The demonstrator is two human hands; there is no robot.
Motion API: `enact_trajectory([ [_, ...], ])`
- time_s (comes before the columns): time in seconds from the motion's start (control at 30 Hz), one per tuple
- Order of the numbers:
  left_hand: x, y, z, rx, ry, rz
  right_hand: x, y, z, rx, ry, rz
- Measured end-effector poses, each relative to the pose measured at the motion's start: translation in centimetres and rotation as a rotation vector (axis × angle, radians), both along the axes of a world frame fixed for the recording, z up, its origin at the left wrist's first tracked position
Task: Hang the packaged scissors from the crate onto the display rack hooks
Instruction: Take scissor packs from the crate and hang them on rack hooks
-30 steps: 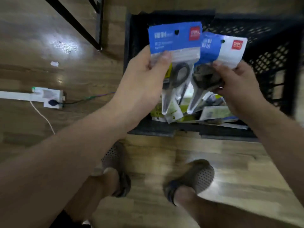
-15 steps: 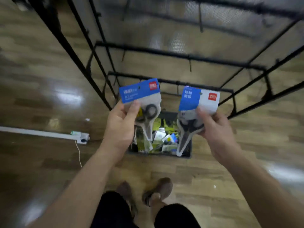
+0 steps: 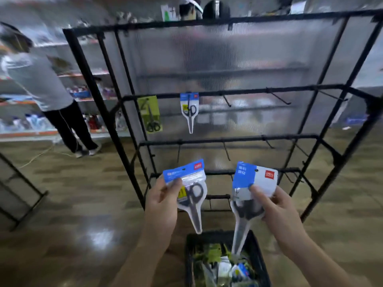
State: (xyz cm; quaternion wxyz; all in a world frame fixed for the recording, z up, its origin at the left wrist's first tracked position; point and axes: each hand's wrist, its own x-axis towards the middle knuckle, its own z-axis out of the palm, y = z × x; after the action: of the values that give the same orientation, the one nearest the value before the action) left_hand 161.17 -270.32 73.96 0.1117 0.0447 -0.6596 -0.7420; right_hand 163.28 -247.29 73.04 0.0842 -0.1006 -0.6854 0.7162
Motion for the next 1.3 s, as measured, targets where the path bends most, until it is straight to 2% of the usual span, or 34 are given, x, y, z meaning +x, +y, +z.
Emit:
enact_trajectory([
  [0.1, -1.3, 0.5, 1.9, 0.012, -0.022, 0.023, -2.3, 0.6, 1.5, -0.024, 0.063, 0.005],
  [0.4, -8.5, 4.2, 6.6, -0.039, 0.08, 0.145, -10.9, 3.2, 4.1, -0.047, 0.173, 0.144],
  [0.67, -14.4, 7.4, 6.1, -0.082, -0.001, 0.245, -18.2, 4.7, 3.9, -0.057, 0.138, 0.344],
  [0.8, -16.5, 7.8, 6.1, -0.075, -0.001, 0.254, -20.2, 4.8, 4.2, -0.134, 0.176, 0.396],
  [1.0, -18.9, 7.1, 7.3, -0.065, 0.049, 0.147, -22.5, 3.7, 5.1, -0.107, 0.247, 0.424],
  [1.17, -21.3, 4.6, 8.3, 0.082, 0.078, 0.015, -24.1, 1.6, 6.4, -0.142, 0.292, 0.359],
  [1.3, -23.8, 2.2, 9.4, 0.187, 0.052, -0.055, -25.5, -0.6, 7.8, -0.224, 0.258, 0.277],
])
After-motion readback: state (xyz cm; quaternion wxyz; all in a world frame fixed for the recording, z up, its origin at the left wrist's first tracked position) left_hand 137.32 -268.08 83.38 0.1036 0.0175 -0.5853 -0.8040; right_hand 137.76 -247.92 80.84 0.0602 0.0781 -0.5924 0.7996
